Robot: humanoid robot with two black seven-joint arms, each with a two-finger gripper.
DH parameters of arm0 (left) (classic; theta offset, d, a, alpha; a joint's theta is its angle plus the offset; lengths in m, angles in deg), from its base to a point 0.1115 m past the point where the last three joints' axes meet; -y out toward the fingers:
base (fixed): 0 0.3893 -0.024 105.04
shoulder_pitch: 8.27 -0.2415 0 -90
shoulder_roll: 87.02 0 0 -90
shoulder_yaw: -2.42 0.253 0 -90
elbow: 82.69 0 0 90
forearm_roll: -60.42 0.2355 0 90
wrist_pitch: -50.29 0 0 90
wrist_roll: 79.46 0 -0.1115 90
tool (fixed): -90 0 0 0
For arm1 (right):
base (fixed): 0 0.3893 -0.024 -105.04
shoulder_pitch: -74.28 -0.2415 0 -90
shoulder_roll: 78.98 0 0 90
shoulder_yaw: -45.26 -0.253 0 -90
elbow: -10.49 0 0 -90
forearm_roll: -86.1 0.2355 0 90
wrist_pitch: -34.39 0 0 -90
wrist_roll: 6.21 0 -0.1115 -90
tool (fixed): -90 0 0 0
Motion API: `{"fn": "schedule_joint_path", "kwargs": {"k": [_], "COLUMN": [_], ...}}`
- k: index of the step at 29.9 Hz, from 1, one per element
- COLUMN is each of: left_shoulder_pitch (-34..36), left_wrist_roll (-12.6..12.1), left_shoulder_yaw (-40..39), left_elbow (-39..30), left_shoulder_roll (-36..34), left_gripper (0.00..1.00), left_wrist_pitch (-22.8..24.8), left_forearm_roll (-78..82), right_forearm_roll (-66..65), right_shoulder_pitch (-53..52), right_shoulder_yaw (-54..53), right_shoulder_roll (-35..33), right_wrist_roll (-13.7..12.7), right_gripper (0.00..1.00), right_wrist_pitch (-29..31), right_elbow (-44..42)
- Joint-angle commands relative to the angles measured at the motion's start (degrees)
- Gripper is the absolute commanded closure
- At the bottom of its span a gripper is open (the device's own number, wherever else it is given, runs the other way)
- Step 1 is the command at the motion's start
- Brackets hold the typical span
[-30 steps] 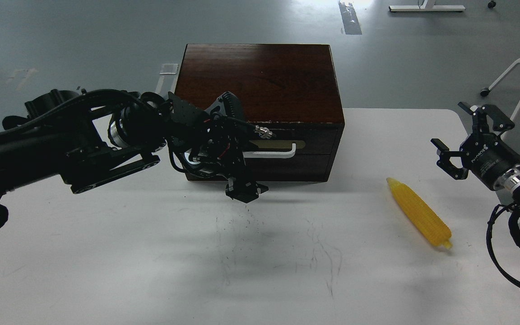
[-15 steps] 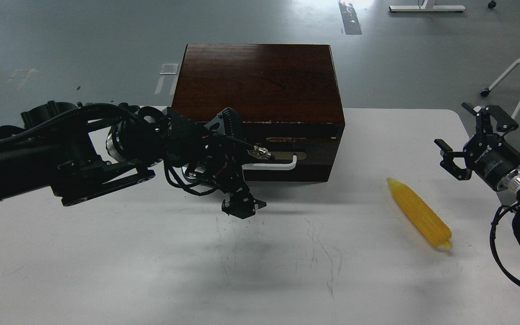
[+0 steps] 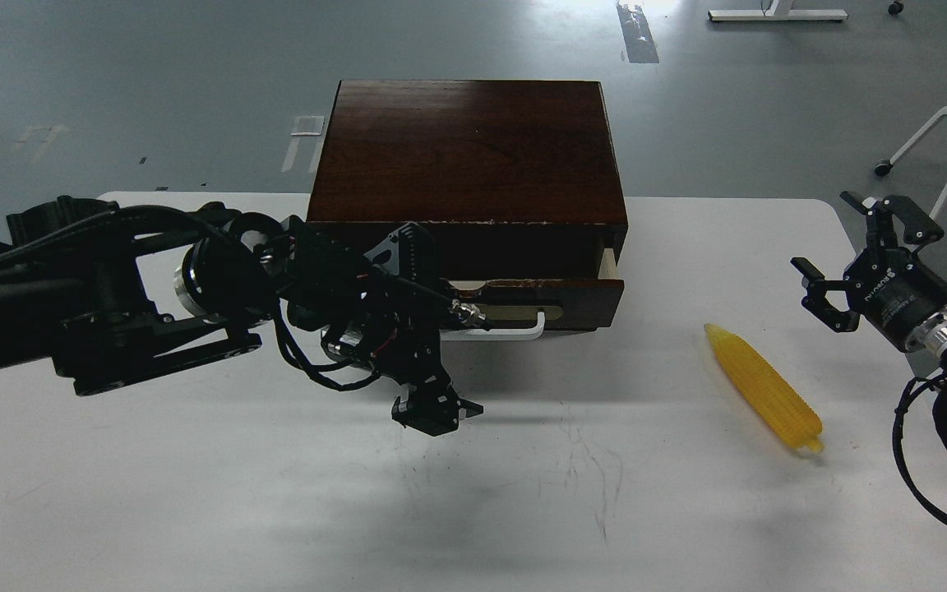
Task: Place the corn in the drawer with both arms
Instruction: 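Pull the drawer toward the robot with the left gripper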
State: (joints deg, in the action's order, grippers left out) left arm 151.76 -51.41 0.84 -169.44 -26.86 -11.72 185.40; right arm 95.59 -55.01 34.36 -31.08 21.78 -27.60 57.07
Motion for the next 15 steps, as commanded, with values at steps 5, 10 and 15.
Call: {"fn": "schedule_joint_path", "kwargs": {"k": [5, 10, 15], "left_shoulder_pitch": [0.02, 0.46, 0.9], "left_wrist_roll": [-0.05, -0.05, -0.05], "left_shoulder_yaw": [0.0, -0.26, -0.17], "left_elbow": [-0.26, 0.44, 0.36], "left_shoulder_roll": [-0.75, -0.75, -0.84], "left_gripper": [0.01, 0.01, 0.01], "left_wrist_pitch": [0.01, 0.01, 0.01], "left_forearm_roll": [0.02, 0.02, 0.02], "right_forearm_roll": [0.0, 0.0, 0.0], "right_shoulder_pitch": [0.0, 0.0, 0.0], "right_shoulder_yaw": [0.0, 0.0, 0.0], "right_shoulder_roll": [0.0, 0.0, 0.0], "right_wrist_roll": [0.01, 0.01, 0.01], "right_gripper": [0.0, 0.0, 0.0], "right_wrist_pitch": [-0.01, -0.01, -0.01], "right_elbow": [0.0, 0.0, 0.0]}}
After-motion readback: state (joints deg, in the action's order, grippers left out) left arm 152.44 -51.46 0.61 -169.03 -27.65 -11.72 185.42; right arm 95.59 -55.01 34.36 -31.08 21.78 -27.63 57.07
